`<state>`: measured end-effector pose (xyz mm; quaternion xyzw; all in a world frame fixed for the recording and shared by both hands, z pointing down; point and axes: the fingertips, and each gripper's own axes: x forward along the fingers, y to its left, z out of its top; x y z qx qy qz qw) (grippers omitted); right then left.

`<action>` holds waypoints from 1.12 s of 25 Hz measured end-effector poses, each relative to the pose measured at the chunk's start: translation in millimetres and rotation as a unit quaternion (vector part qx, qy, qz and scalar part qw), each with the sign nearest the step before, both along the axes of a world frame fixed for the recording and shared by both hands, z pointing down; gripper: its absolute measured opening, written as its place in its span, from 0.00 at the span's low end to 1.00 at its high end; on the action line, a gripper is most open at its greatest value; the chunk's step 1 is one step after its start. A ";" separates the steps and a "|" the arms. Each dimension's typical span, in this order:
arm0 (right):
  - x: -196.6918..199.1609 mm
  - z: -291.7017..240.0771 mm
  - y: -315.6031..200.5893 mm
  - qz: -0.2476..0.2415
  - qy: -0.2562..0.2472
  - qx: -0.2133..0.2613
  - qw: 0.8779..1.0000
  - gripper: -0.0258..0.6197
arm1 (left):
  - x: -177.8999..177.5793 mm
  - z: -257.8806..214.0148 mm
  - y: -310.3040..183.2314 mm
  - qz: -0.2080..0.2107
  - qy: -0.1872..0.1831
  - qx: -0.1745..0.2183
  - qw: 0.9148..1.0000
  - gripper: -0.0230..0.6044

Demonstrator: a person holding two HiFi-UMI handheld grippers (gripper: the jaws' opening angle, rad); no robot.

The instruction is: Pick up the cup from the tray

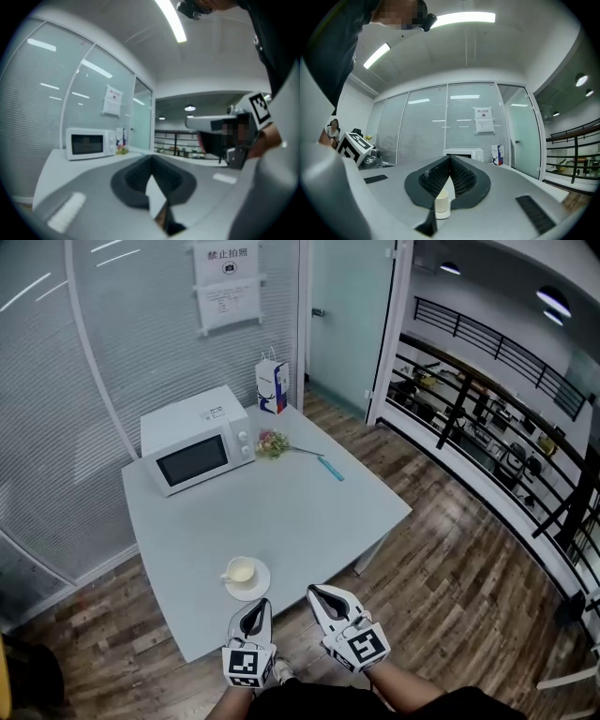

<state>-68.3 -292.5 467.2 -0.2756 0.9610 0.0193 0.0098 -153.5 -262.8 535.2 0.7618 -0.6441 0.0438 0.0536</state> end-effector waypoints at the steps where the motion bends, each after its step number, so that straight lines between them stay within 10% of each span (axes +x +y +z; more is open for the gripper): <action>1: -7.3 1.2 -3.6 0.000 0.002 -0.001 1.000 0.04 | -6.2 2.3 -2.2 0.000 -0.001 -0.001 1.000 0.04; 28: -98.0 106.8 -56.2 -0.085 0.087 -0.088 0.989 0.04 | -77.9 105.0 -33.6 -0.096 0.016 -0.101 0.990 0.04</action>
